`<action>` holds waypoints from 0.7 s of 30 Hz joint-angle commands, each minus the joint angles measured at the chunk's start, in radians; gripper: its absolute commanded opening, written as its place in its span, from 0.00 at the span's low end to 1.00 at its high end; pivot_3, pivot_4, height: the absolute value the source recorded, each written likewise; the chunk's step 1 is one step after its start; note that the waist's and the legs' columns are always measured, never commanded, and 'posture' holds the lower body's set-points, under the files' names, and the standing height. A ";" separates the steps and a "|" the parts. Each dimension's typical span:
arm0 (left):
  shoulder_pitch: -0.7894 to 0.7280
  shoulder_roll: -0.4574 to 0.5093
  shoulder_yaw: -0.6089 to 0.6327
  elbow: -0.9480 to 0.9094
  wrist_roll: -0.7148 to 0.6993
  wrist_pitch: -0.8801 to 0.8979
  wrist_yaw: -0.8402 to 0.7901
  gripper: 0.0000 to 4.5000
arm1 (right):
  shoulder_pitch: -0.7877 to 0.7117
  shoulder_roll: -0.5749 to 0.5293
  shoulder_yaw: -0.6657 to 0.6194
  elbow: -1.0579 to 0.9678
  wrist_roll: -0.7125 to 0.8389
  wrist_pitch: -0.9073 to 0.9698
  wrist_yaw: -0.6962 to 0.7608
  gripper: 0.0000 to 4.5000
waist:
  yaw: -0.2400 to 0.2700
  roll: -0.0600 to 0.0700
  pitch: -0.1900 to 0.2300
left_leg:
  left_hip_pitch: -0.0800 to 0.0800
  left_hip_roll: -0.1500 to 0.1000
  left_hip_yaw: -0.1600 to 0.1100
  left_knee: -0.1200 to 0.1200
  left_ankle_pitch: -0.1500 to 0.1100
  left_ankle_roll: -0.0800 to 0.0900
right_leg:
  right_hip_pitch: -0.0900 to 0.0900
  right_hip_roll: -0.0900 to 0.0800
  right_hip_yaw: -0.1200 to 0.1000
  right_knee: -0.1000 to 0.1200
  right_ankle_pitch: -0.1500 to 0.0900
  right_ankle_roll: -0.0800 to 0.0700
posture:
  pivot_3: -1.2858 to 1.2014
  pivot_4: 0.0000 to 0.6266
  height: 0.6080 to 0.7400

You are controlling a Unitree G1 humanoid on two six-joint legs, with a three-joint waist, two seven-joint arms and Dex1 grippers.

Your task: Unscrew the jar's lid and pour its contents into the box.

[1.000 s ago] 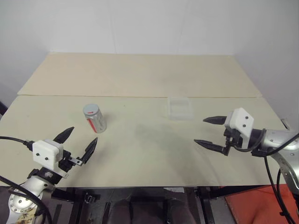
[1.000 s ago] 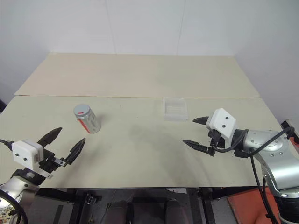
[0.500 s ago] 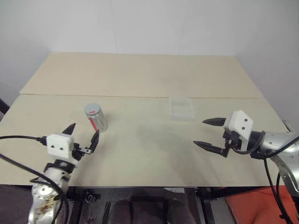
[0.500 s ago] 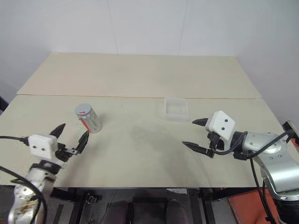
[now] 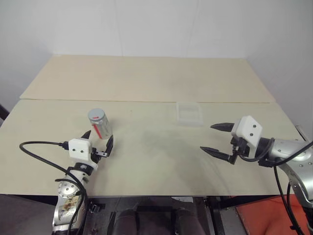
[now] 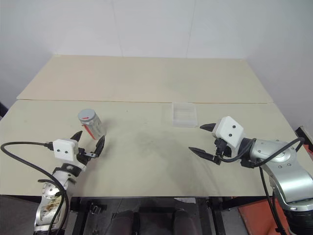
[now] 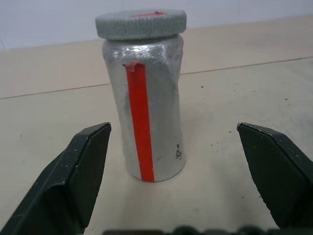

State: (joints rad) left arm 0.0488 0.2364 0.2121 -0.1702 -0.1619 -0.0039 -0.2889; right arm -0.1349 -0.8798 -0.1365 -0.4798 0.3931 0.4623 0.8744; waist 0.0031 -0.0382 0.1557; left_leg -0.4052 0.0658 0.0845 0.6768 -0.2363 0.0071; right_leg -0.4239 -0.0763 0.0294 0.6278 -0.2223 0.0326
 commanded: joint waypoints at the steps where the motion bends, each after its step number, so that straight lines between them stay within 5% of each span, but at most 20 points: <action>1: -0.037 -0.007 0.007 0.019 0.012 -0.054 0.033 1.00 | 0.006 -0.007 -0.027 -0.034 -0.005 -0.003 -0.013 1.00 | 0.001 0.000 0.000 | 0.000 0.000 0.000 0.000 0.000 0.000 | 0.000 0.000 0.000 0.000 0.000 0.000 | 0.52 0.24 1.00; 21: -0.178 0.001 0.000 0.161 -0.016 -0.082 0.029 1.00 | 0.014 0.001 -0.011 -0.038 -0.031 -0.002 -0.042 1.00 | 0.005 0.000 0.000 | 0.000 0.000 0.000 0.000 0.000 0.000 | 0.000 0.000 0.000 0.000 0.001 0.001 | 0.52 0.24 1.00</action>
State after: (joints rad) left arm -0.1191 0.2310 0.2071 0.0139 -0.1612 -0.0847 -0.2575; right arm -0.1196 -0.8763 -0.1313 -0.4882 0.3660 0.4626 0.8416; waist 0.0085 -0.0384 0.1556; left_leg -0.4053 0.0656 0.0845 0.6770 -0.2363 0.0071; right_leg -0.4238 -0.0763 0.0295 0.6276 -0.2217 0.0336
